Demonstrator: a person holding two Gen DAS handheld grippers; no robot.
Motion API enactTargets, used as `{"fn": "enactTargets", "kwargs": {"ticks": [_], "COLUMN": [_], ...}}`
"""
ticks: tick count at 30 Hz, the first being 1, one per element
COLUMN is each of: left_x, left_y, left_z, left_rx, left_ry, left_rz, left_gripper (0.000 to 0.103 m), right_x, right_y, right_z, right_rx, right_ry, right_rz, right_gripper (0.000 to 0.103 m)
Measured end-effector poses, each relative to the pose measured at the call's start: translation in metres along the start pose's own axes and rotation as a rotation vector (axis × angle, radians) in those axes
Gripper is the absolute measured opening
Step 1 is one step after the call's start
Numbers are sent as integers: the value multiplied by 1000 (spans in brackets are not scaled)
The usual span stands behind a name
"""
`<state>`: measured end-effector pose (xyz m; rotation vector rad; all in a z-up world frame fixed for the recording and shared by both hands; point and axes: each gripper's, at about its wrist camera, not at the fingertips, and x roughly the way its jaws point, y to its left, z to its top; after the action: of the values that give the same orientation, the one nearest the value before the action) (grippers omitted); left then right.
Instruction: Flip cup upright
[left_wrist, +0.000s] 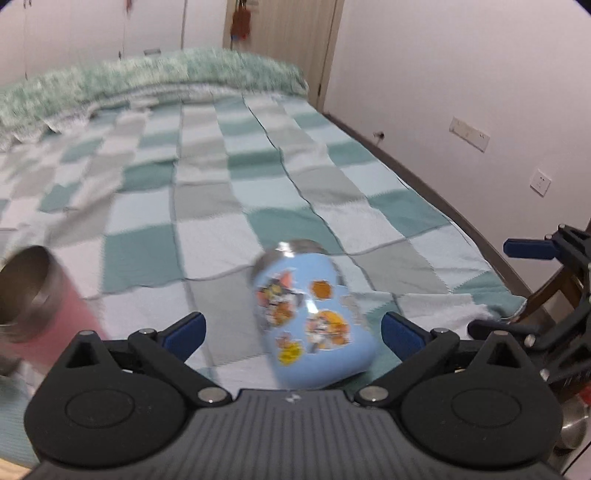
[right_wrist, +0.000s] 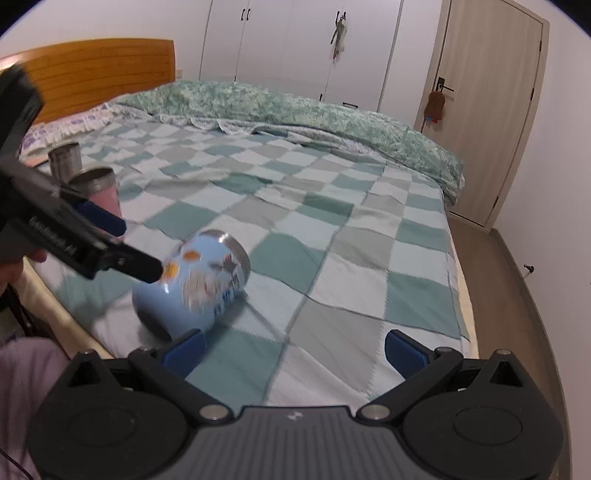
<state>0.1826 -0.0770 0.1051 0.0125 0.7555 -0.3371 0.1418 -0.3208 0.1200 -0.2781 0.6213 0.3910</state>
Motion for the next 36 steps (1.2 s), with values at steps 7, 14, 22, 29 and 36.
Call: {"fn": "enactTargets", "kwargs": {"ticks": [7,14,22,29,36], "left_x": [-30,-43,-31,-23,-21], "left_y": [37,71,103,117,123], "left_z": [-23,-46,-60,-68,-75], "left_rx": [54,69,54,39,15], "left_ry": [-108,-182,-202,-201,-197], "left_rz": [58,96,98,83,67], "left_gripper": [103,103,103,103,103], "right_x": [14,56,114,144,164], "right_y": [31,52,64,68,70], "right_z": [31,52,70,78,82], "right_rx": [78,199,282,303,316], "right_ry": [3,78,210,274,329], "right_rz": [24,24,1,-9,-3], "right_gripper": [103,103,103,103,103]}}
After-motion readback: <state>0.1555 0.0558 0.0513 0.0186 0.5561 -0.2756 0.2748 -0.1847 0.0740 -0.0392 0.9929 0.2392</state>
